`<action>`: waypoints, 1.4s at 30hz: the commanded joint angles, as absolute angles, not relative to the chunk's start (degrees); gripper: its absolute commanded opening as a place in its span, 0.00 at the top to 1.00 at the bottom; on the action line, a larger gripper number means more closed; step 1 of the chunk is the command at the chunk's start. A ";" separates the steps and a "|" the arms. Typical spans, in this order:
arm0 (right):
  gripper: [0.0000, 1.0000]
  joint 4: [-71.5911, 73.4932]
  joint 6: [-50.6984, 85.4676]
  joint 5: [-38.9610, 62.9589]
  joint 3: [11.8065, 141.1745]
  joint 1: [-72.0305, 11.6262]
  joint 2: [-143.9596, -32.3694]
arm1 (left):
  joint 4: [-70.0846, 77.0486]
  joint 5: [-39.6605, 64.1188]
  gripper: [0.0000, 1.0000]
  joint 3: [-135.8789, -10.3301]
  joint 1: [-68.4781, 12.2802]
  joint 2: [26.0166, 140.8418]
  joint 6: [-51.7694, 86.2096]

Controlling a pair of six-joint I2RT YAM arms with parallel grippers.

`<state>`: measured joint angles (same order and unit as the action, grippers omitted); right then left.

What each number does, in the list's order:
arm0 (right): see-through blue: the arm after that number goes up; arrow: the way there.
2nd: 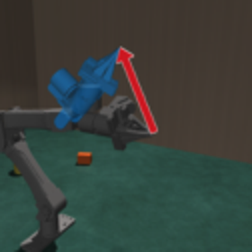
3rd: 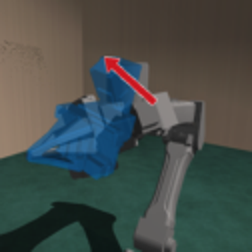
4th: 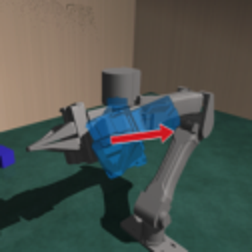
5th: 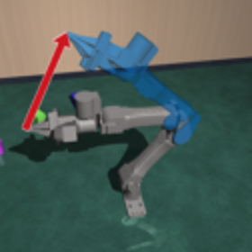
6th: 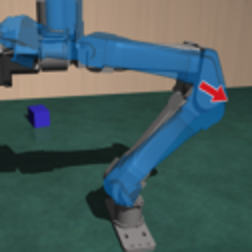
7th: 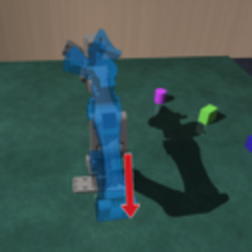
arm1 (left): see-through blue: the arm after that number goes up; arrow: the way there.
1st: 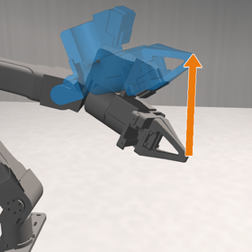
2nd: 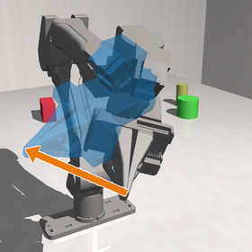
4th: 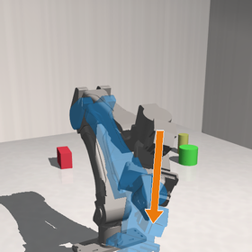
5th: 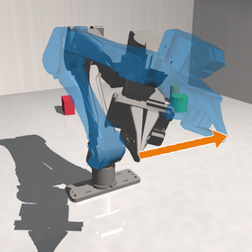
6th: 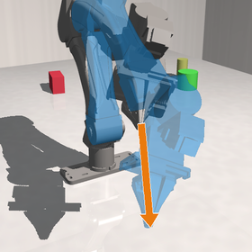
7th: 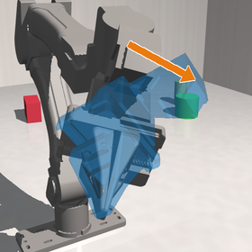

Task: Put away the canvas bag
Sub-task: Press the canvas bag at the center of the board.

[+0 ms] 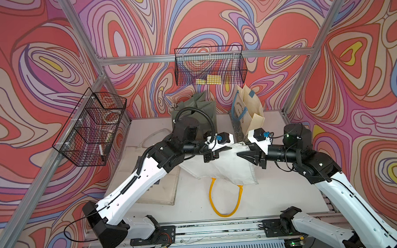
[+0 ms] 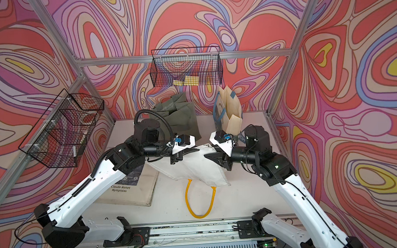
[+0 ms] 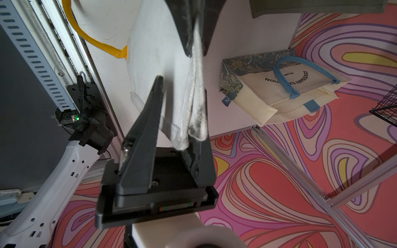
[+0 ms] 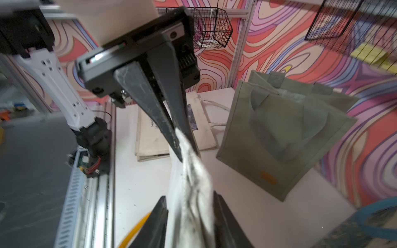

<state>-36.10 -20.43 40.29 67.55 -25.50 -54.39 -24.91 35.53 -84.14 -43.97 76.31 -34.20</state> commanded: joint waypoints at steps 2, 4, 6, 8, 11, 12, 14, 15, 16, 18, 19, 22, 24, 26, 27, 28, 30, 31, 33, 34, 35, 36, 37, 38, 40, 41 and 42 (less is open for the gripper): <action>0.38 -35.54 -16.13 41.21 62.38 -25.65 -52.22 | -12.74 38.70 1.00 -82.77 -41.55 72.74 -32.58; 0.35 -33.62 -14.17 40.23 59.92 -25.73 -50.34 | -9.64 40.20 1.00 -81.57 -40.18 71.88 -31.47; 0.35 -32.62 -13.20 39.23 57.51 -25.69 -48.50 | -6.47 41.97 1.00 -80.50 -38.42 70.99 -29.52; 0.37 -32.26 -12.86 37.65 55.09 -25.63 -46.87 | -3.31 43.34 1.00 -79.74 -36.75 70.38 -26.96; 0.49 -31.52 -12.04 35.64 52.54 -25.73 -45.88 | -1.28 43.56 1.00 -79.68 -35.71 69.88 -25.50; 0.57 -31.24 -11.71 35.42 52.00 -25.61 -45.68 | -1.13 43.35 1.00 -79.78 -35.55 69.79 -25.49; 0.79 -30.45 -11.10 34.75 51.21 -25.62 -45.39 | -0.69 42.81 1.00 -79.73 -35.27 69.56 -25.36; 0.91 -30.33 -11.07 34.59 50.93 -25.70 -45.28 | -0.46 42.72 1.00 -79.60 -35.12 69.46 -25.23; 1.00 -30.27 -11.40 34.34 50.73 -25.63 -45.11 | -0.11 42.59 1.00 -79.58 -34.93 69.28 -25.10; 1.00 -30.39 -11.53 33.62 50.39 -25.66 -44.85 | 0.27 42.22 1.00 -79.54 -34.72 69.17 -25.09; 1.00 -30.57 -11.87 33.29 50.30 -25.71 -44.82 | 0.29 42.03 1.00 -79.63 -34.67 69.10 -25.31; 0.78 -30.73 -11.69 32.61 49.91 -25.62 -44.81 | 0.42 41.21 1.00 -79.61 -34.54 69.11 -25.65; 0.63 -31.01 -11.68 32.65 49.46 -25.66 -45.19 | 0.69 40.80 1.00 -79.63 -34.46 69.01 -25.87; 0.56 -31.45 -11.69 32.26 49.09 -25.61 -45.72 | 1.30 40.42 1.00 -79.54 -34.43 68.78 -25.83; 0.56 -31.61 -12.01 32.01 48.91 -25.65 -45.94 | 1.25 40.22 1.00 -79.54 -34.41 68.69 -25.90; 0.56 -31.41 -12.33 31.49 48.70 -25.67 -46.04 | 1.32 40.05 1.00 -79.54 -34.37 68.57 -25.80; 0.59 -30.84 -13.13 30.14 48.32 -25.67 -46.28 | 1.15 40.14 1.00 -79.55 -34.19 68.40 -25.62; 0.65 -30.38 -13.97 29.27 48.08 -25.61 -46.46 | 1.14 40.15 1.00 -79.46 -34.12 68.21 -25.49; 0.88 -29.15 -15.16 27.70 47.85 -25.68 -47.22 | 0.94 39.87 1.00 -79.03 -34.07 67.73 -24.97; 1.00 -28.60 -16.07 27.25 47.90 -25.65 -47.84 | 0.53 39.56 1.00 -78.78 -34.01 67.43 -24.51; 1.00 -27.73 -16.48 26.64 47.99 -25.65 -48.30 | 0.10 39.37 1.00 -78.39 -34.01 67.00 -24.18; 1.00 -26.62 -16.76 25.91 47.99 -25.59 -48.81 | -0.41 39.02 1.00 -77.74 -34.02 66.50 -23.61; 1.00 -25.27 -17.25 25.67 47.99 -25.65 -49.21 | -0.81 38.36 1.00 -76.76 -34.01 65.66 -22.56; 1.00 -23.97 -17.48 25.54 47.86 -25.71 -49.47 | -1.42 37.83 1.00 -75.69 -34.01 64.94 -21.66; 1.00 -20.50 -18.31 25.42 47.25 -25.62 -49.98 | -3.38 36.63 0.85 -72.96 -34.01 62.33 -20.91; 1.00 -18.88 -18.76 25.31 46.92 -25.63 -50.26 | -4.14 36.00 0.83 -71.64 -34.02 61.05 -20.67; 1.00 -17.33 -19.20 25.18 46.56 -25.66 -50.67 | -5.17 35.21 0.80 -70.30 -34.01 59.56 -20.59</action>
<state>-22.26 -17.12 27.18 47.83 -25.50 -50.04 -6.61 37.23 -71.72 -34.39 63.96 -23.46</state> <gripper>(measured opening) 0.094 0.168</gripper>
